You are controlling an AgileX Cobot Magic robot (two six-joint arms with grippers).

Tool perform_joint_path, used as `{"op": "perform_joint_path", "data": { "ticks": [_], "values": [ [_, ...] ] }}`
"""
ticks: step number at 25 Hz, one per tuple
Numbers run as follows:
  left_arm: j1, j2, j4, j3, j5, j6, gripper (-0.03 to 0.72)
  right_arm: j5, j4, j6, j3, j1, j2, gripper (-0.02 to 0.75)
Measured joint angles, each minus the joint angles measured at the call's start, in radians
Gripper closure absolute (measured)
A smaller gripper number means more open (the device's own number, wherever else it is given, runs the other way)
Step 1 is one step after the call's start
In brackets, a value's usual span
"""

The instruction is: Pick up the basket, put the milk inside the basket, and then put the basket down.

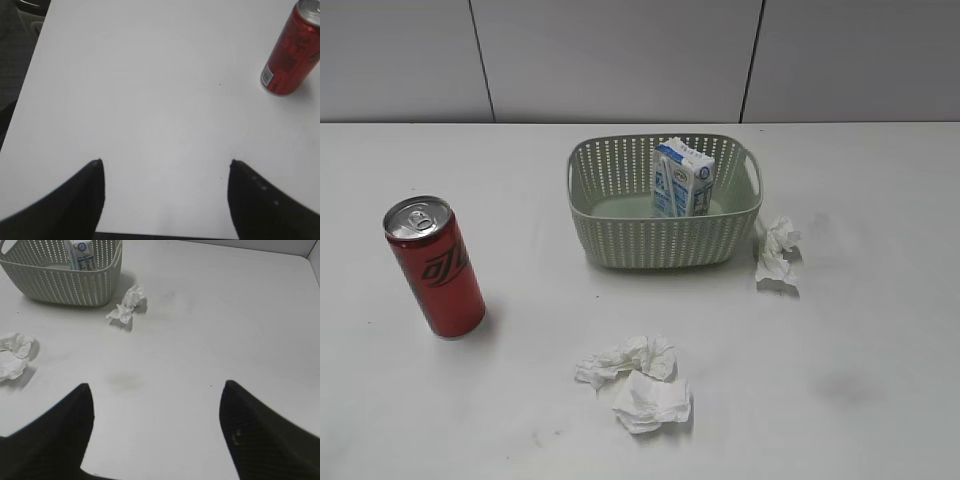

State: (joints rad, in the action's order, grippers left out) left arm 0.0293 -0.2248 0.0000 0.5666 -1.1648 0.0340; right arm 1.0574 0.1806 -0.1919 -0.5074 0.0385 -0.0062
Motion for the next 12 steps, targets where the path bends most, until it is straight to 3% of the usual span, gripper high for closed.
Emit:
{"op": "perform_joint_path", "data": {
  "ticks": [12],
  "values": [
    [0.0,0.228,0.0,-0.025,0.022,0.0,0.105,0.001,0.0,0.0,0.0,0.0,0.0,0.146]
  ]
}}
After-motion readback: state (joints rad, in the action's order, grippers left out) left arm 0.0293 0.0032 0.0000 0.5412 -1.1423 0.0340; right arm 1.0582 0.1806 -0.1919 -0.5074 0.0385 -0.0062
